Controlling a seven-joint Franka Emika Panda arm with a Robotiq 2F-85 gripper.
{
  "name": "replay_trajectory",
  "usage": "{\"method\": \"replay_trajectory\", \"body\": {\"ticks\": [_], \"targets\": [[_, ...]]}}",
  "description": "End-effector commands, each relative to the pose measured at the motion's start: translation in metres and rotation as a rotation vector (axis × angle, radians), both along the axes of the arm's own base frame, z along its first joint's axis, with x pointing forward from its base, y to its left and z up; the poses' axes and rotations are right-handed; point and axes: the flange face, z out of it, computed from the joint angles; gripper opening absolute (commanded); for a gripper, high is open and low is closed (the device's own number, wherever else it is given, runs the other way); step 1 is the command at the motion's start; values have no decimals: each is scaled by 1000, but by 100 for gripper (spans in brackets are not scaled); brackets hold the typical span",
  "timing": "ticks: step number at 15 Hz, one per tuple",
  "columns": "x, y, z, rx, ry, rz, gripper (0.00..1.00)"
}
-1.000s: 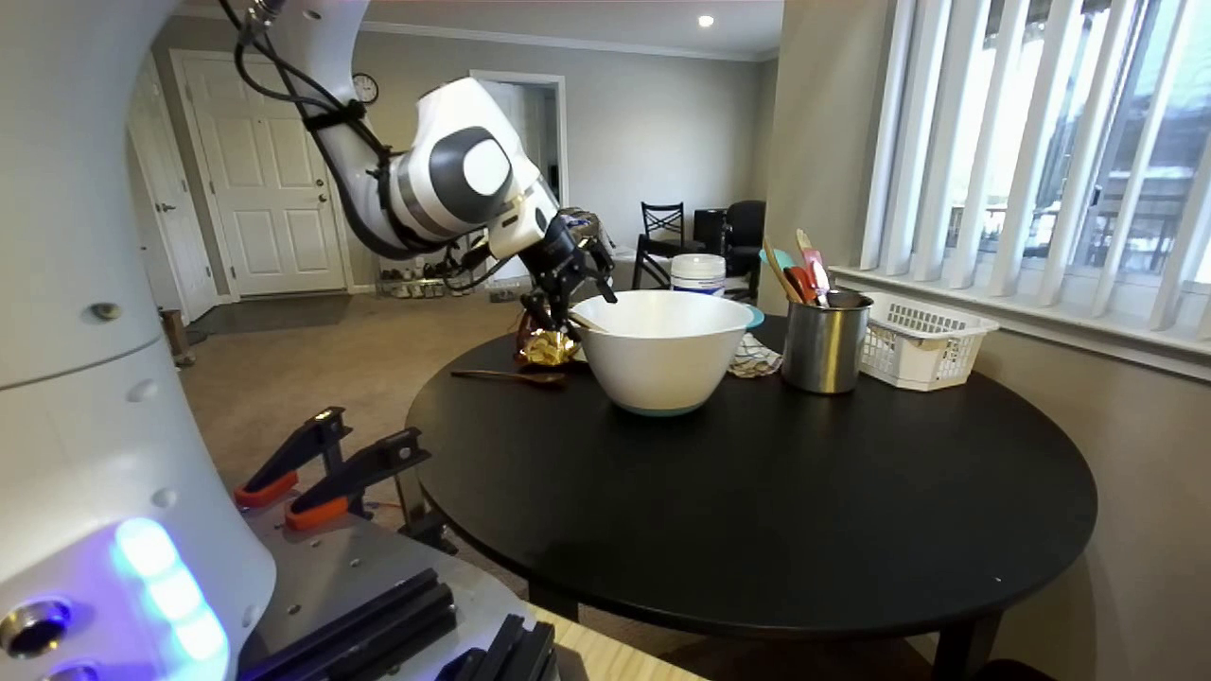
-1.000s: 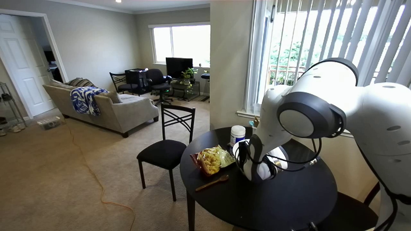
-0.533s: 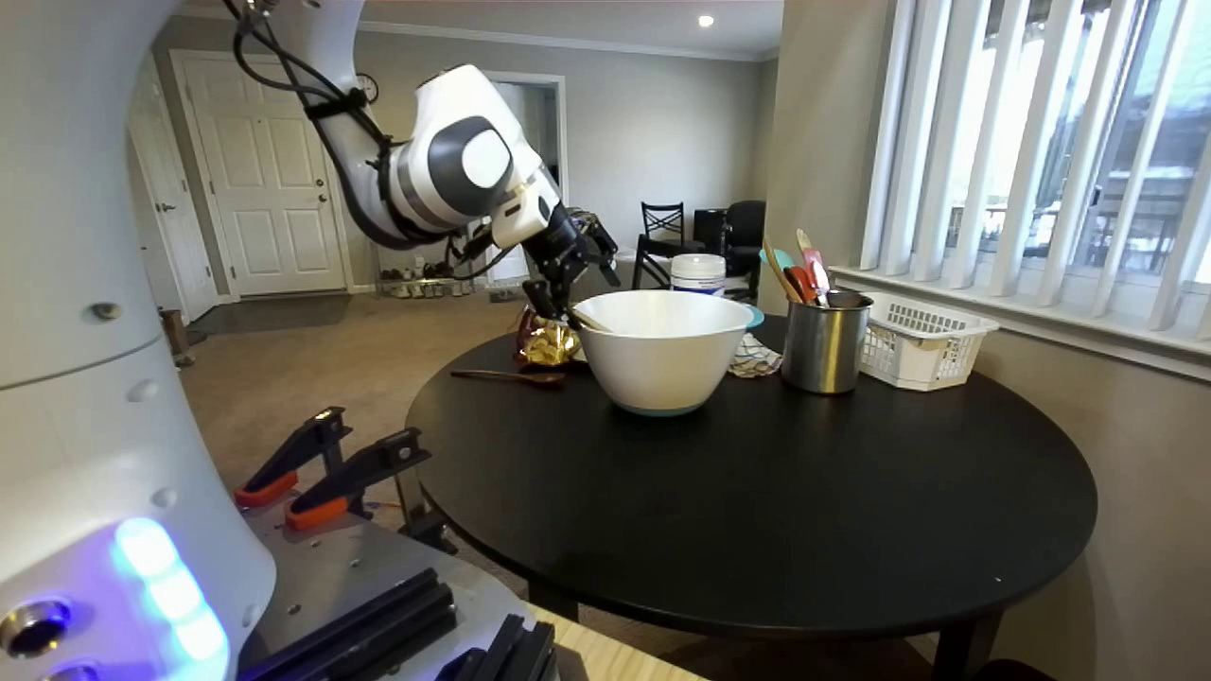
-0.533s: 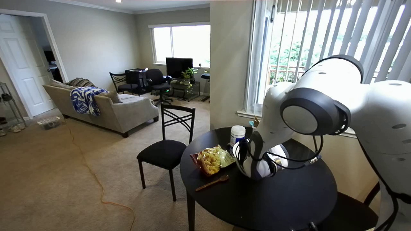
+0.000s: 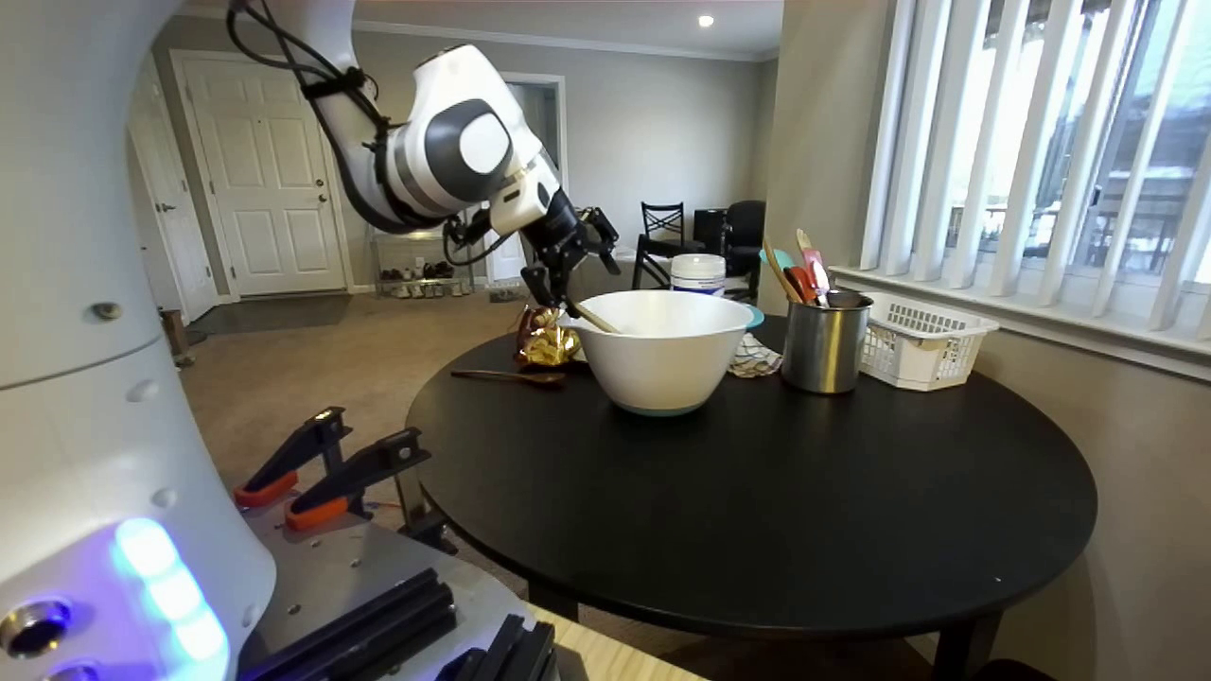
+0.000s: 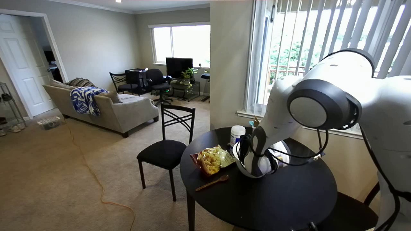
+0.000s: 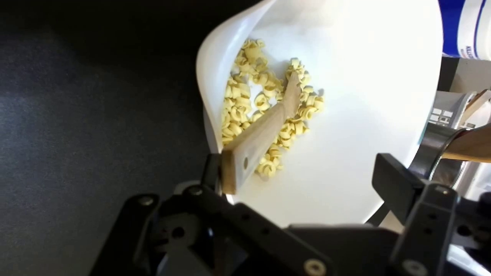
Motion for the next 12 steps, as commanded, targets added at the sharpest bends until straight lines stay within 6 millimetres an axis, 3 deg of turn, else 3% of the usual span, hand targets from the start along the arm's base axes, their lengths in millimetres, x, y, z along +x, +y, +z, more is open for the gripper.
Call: {"method": "replay_trajectory", "body": {"ticks": [1,12], "targets": [[-7,0,4,4,-7,19,100],[8,2,-4,-13,-24,-1,100]]}}
